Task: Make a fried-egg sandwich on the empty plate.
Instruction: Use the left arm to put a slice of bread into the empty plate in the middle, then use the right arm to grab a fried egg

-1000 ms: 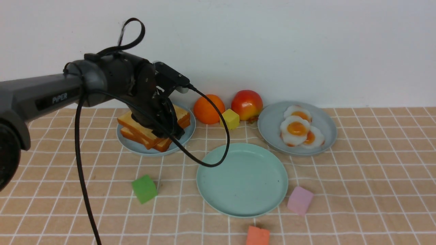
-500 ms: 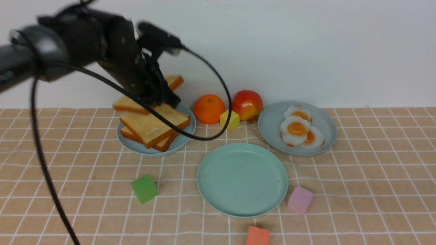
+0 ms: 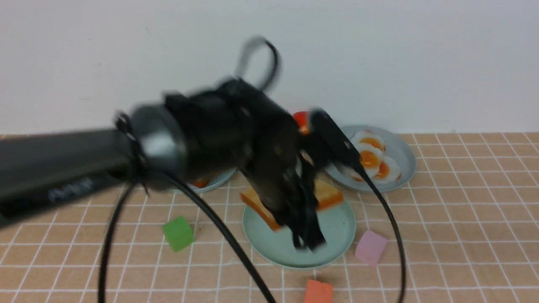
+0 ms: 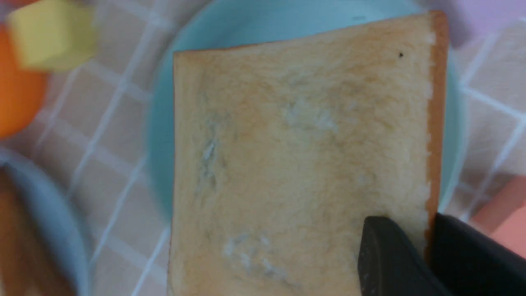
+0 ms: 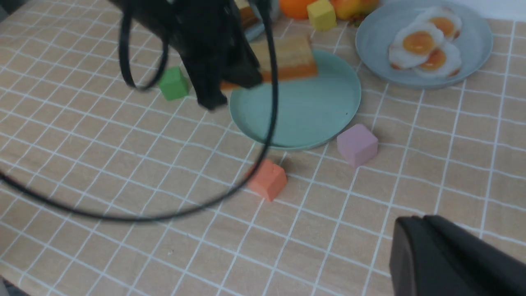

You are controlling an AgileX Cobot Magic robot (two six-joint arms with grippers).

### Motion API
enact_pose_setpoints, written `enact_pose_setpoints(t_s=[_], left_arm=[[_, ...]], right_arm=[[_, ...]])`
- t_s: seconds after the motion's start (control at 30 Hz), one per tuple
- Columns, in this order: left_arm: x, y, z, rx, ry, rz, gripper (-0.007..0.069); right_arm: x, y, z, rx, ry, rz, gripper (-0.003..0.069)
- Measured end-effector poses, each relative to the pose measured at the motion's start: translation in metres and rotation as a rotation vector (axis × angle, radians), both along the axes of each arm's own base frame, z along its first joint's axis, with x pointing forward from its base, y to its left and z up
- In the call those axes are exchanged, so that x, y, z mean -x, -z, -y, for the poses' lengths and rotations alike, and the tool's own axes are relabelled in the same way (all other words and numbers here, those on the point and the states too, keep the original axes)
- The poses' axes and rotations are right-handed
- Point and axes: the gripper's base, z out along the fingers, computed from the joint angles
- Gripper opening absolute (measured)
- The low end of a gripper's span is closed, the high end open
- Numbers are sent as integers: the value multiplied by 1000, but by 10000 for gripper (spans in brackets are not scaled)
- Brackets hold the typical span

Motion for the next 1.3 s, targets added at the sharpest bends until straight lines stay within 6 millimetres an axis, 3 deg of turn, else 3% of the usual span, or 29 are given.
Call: enact_pose_setpoints(t_s=[0.27,0.43,0.6,0.77,0.9,0.93,1.03,1.1,1.17,1.2,1.23,1.27,1.3], left_arm=[[0,29,21,-5,75,45,126],[-6,47,22,-88,112,66,126],[-9,52,20,-121,112,82,139],[-9,52,20,-117,97,81,230],[-8,51,18,-129,89,73,366],[-8,50,18,-130,89,73,372],[-3,32,12,-107,45,65,429],[4,1,4,-37,-23,76,412],[12,-30,-5,55,-107,83,347],[22,-59,-15,138,-165,100,277],[23,-63,-17,151,-174,101,265],[36,-95,-33,251,-246,113,134],[44,-113,-44,305,-274,128,62]], right_arm=[[1,2,0,6,-9,-20,34],[2,2,0,2,-7,-30,47],[2,2,0,-7,0,-37,69],[2,2,0,-5,4,-38,130],[-8,4,1,-4,27,-71,272],[-8,4,1,-4,27,-71,272],[-29,6,1,-41,65,-139,349],[-48,9,0,-57,88,-192,365],[-68,14,0,-64,109,-232,366],[-83,18,0,-68,127,-254,365],[-86,18,0,-69,130,-257,364],[-111,26,0,-81,161,-284,357],[-125,32,0,-88,177,-302,353]])
